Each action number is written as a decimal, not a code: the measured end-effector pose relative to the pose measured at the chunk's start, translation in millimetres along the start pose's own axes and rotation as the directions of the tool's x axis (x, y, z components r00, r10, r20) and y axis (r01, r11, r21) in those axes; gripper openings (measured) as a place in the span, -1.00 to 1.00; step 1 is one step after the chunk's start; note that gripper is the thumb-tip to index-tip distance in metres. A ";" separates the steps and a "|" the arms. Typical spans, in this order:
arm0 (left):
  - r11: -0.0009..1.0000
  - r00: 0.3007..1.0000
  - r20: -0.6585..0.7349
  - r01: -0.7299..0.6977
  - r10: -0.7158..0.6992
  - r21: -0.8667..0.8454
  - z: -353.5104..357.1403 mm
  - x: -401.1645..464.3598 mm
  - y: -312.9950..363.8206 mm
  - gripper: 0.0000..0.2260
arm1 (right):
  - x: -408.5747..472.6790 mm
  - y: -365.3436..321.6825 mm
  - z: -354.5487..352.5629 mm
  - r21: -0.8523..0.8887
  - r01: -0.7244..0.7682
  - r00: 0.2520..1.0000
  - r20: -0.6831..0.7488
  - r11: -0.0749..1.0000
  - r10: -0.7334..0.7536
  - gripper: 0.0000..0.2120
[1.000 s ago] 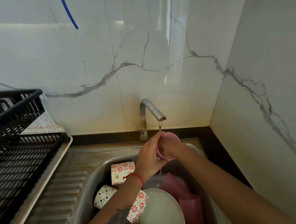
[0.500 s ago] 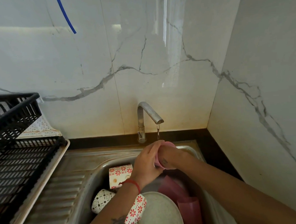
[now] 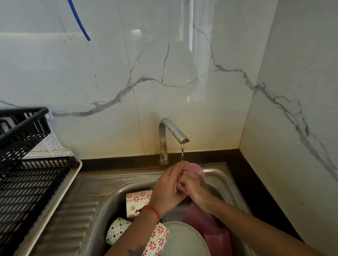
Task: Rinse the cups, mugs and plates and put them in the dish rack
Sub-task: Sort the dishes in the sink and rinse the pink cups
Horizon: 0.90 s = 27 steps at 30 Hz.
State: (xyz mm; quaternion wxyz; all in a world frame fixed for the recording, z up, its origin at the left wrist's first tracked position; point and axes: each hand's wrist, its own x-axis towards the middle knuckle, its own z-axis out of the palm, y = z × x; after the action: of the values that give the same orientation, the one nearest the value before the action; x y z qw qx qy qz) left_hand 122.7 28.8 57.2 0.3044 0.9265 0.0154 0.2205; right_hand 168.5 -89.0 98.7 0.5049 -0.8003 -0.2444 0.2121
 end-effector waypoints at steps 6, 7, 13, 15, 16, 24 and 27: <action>0.995 0.998 0.020 0.062 -0.060 -0.076 -1.5 -0.9 -3.7 -0.27 | 10.0 24.5 -42.0 -0.676 0.692 0.705 0.560 0.252 -0.435 -0.45; 0.996 0.998 0.006 0.056 -0.056 -0.073 -1.6 -0.5 -3.0 -0.29 | 13.5 21.9 -45.8 -0.703 0.698 0.685 0.598 0.139 -0.417 -0.40; 0.999 0.999 0.006 0.038 -0.038 -0.003 -1.4 0.7 -3.3 -0.30 | 3.1 27.4 -19.0 -0.697 0.538 0.835 0.364 0.475 -0.412 -0.42; 0.995 0.996 0.006 0.092 -0.092 -0.034 1.2 -5.1 -5.8 -0.32 | -5.9 23.7 -5.4 -0.475 0.492 0.870 0.305 0.730 -0.388 -0.41; 0.986 0.990 0.009 0.138 -0.137 -0.099 1.8 -7.2 -5.8 -0.32 | -10.1 22.2 -2.2 -0.341 0.476 0.877 0.243 0.810 -0.414 -0.45; 0.376 0.754 0.485 0.647 -0.443 -0.663 -13.7 -5.2 2.6 -0.25 | -19.1 37.2 -13.4 0.019 0.138 0.990 -0.039 0.990 -0.138 -0.01; 0.125 0.627 0.665 0.759 -0.407 -0.639 -4.3 -14.9 6.4 -0.42 | -21.4 40.9 -5.2 0.228 -0.047 0.983 0.184 0.973 0.004 0.12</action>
State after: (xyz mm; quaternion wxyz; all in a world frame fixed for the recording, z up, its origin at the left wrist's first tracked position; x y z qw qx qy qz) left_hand 106.9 23.6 58.0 0.8022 0.5474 0.2132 -0.1065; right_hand 161.9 -120.8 65.5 0.5674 -0.7164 -0.2527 0.3178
